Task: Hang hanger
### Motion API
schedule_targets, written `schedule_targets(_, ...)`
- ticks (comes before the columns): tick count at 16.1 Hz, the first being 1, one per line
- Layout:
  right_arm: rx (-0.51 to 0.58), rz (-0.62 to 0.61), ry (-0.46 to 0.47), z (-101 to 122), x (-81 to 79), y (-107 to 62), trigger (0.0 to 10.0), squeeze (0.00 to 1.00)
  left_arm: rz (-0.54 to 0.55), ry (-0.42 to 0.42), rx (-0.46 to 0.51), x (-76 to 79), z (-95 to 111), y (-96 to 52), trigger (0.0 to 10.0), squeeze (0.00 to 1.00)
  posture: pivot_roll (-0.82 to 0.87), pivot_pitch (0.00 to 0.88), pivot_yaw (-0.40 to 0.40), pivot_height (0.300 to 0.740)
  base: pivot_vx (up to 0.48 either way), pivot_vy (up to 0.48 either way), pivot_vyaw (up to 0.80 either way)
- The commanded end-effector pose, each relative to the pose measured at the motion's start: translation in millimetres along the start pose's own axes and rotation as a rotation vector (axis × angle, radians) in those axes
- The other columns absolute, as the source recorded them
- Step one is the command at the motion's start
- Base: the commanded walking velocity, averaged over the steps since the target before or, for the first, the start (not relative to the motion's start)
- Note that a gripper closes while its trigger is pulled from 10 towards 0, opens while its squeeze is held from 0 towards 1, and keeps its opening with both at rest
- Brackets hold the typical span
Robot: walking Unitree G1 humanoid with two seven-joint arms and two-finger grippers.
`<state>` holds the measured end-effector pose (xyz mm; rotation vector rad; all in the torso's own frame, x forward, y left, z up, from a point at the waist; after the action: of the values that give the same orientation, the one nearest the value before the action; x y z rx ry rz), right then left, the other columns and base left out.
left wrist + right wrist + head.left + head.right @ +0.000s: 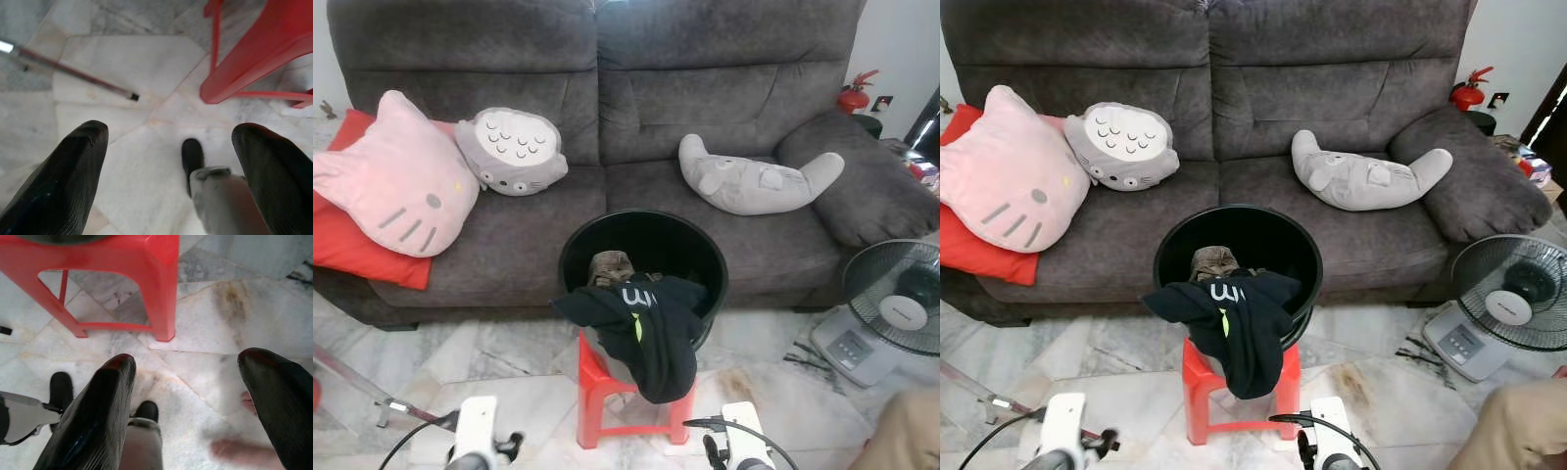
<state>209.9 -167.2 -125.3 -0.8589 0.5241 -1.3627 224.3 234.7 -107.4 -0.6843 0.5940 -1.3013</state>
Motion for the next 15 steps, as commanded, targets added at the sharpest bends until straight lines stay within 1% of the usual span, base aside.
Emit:
schedule_targets(1,-0.038,-0.007,0.031,-10.4,-1.4,-1.7,10.0,0.0,0.02,-0.01,-0.032,-8.4,-12.7,-3.6,10.0,0.0,-0.04,0.0,0.023,0.74,0.0,0.0,0.0)
schedule_targets(2,-0.06,-0.026,0.072,-18.0,-0.5,-3.4,10.0,0.0,0.023,0.005,-0.058,-10.8,-23.2,-6.4,10.0,0.0,-0.02,0.0,0.013,0.74,0.0,0.0,0.0)
schedule_targets(3,-0.071,-0.032,0.06,-22.3,-0.2,-4.5,10.0,0.0,0.03,-0.018,-0.054,-12.5,-26.7,-8.0,10.0,0.0,-0.01,0.0,-0.004,0.74,0.0,0.0,0.0)
schedule_targets(4,-0.076,-0.042,0.078,-26.8,-0.3,-6.1,10.0,0.0,0.043,-0.043,-0.053,-16.2,-31.0,-10.1,10.0,0.0,0.01,0.0,-0.017,0.74,0.0,0.0,0.0)
schedule_targets(5,-0.086,-0.051,0.114,-35.3,-1.7,-9.0,10.0,0.0,0.063,-0.063,-0.058,-22.6,-39.3,-14.0,10.0,0.0,0.01,0.0,-0.011,0.74,0.0,0.0,0.0)
schedule_targets(7,-0.103,-0.051,0.095,-45.5,-3.4,-12.6,10.0,0.0,0.07,-0.056,-0.087,-27.2,-52.8,-19.2,10.0,0.0,0.02,0.0,-0.001,0.74,0.0,0.0,0.0)
schedule_targets(8,-0.104,-0.073,0.118,-50.5,-2.4,-14.9,10.0,0.0,0.069,-0.045,-0.108,-28.5,-60.6,-22.1,10.0,0.0,0.03,0.0,0.001,0.74,0.0,0.0,0.0)
schedule_targets(9,-0.092,-0.109,0.153,-53.8,0.0,-17.4,10.0,0.0,0.084,-0.047,-0.127,-37.1,-67.4,-26.1,10.0,0.0,0.04,0.0,0.003,0.74,0.0,0.0,0.0)
schedule_targets(10,-0.082,-0.124,0.166,-55.8,0.7,-19.1,10.0,0.0,0.094,-0.05,-0.133,-43.2,-70.0,-28.4,10.0,0.0,0.04,0.0,-0.005,0.74,0.0,0.0,0.0)
schedule_targets(11,-0.056,-0.142,0.165,-56.3,2.0,-21.3,10.0,0.0,0.118,-0.059,-0.141,-51.1,-72.8,-31.0,10.0,0.0,0.04,0.0,-0.013,0.74,0.0,0.0,0.0)
schedule_targets(12,-0.05,-0.148,0.166,-56.5,2.5,-21.9,10.0,0.0,0.122,-0.062,-0.142,-52.3,-73.4,-31.4,10.0,0.0,0.04,0.0,-0.015,0.74,0.0,0.0,0.0)
schedule_targets(13,-0.016,-0.157,0.159,-53.9,3.4,-23.1,10.0,0.0,0.13,-0.063,-0.143,-54.2,-73.5,-31.9,10.0,0.0,0.04,0.0,-0.01,0.74,0.0,0.0,0.0)
schedule_targets(14,0.012,-0.172,0.066,-49.6,5.3,-23.6,10.0,0.0,0.129,-0.059,-0.143,-53.7,-72.4,-31.2,10.0,0.0,0.02,0.0,0.004,0.74,0.0,0.0,0.0)
schedule_targets(15,0.027,-0.185,0.047,-47.8,6.1,-24.2,10.0,0.0,0.127,-0.057,-0.143,-53.5,-72.1,-31.0,10.0,0.0,0.01,0.0,0.013,0.74,0.0,0.0,0.0)
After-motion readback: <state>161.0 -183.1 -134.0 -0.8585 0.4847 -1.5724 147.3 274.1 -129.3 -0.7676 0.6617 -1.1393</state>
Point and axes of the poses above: a point about 5 cm out from each wrist's last joint towards the gripper, its own y axis pointing out of the wrist towards the gripper, its own z axis along the axis of the wrist's last joint, x = y × z, the point moved 5 cm from there along y, pointing out of the wrist towards the gripper, and after that the axes turned 5 degrees about -y, right-handed, at the moved point
